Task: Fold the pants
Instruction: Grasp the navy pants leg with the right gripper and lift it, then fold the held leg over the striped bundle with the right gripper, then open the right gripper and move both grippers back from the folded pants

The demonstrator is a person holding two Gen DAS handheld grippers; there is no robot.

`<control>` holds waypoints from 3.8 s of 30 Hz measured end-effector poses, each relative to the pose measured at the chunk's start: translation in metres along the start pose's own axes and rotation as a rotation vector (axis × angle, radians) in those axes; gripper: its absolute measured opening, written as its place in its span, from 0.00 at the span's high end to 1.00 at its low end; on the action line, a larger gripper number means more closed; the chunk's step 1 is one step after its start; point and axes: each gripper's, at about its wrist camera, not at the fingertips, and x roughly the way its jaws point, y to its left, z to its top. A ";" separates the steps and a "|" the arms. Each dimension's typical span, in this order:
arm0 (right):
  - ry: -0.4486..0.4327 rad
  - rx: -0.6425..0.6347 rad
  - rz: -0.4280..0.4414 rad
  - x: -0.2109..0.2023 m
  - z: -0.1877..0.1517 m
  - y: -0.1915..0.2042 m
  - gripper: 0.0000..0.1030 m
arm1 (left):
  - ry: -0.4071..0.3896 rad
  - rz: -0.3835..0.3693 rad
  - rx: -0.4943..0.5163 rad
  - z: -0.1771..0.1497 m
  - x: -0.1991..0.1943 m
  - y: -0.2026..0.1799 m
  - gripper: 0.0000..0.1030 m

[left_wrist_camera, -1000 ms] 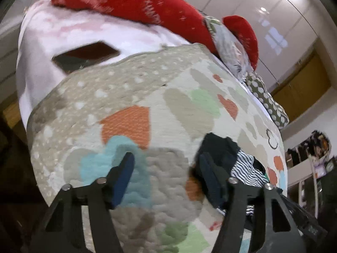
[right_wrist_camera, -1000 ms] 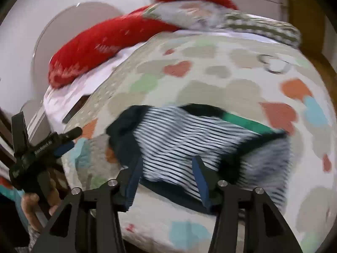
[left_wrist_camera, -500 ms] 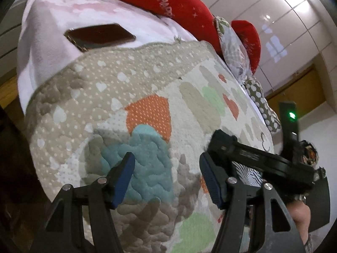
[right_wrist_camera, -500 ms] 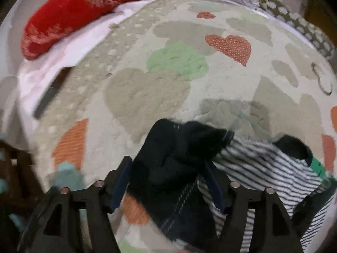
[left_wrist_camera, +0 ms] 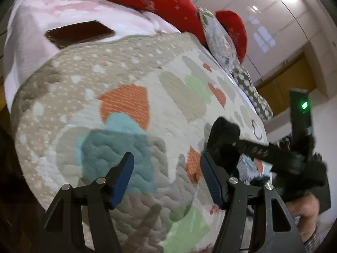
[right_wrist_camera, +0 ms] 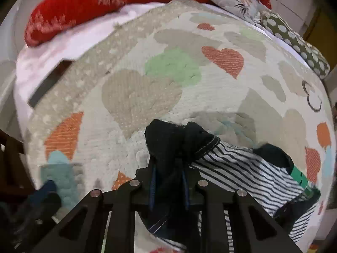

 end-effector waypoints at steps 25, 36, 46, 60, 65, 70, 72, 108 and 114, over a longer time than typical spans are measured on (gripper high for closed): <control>-0.240 0.534 0.359 -0.089 -0.122 -0.239 0.74 | 0.143 -0.003 0.385 -0.056 0.040 -0.160 0.35; -0.481 0.697 0.462 -0.133 -0.177 -0.304 0.44 | 0.163 -0.014 0.587 -0.082 0.065 -0.234 0.34; -0.296 0.823 0.888 -0.051 -0.150 -0.266 0.44 | 0.282 -0.014 0.645 -0.134 0.104 -0.236 0.28; -0.469 0.849 0.481 -0.077 -0.188 -0.301 0.44 | 0.210 -0.111 0.535 -0.061 0.099 -0.266 0.28; -0.412 0.815 0.370 -0.060 -0.193 -0.295 0.44 | 0.320 0.032 0.578 -0.058 0.180 -0.290 0.28; -0.380 0.793 0.272 -0.048 -0.198 -0.295 0.43 | 0.351 0.052 0.600 -0.058 0.195 -0.297 0.26; -0.391 0.791 0.268 -0.056 -0.201 -0.296 0.43 | 0.342 -0.002 0.575 -0.052 0.177 -0.297 0.26; -0.349 0.693 -0.056 -0.085 -0.273 -0.240 0.41 | -0.111 0.231 0.688 -0.132 0.004 -0.233 0.17; -0.337 0.604 -0.136 -0.078 -0.271 -0.219 0.25 | -0.088 0.231 0.741 -0.141 0.003 -0.239 0.16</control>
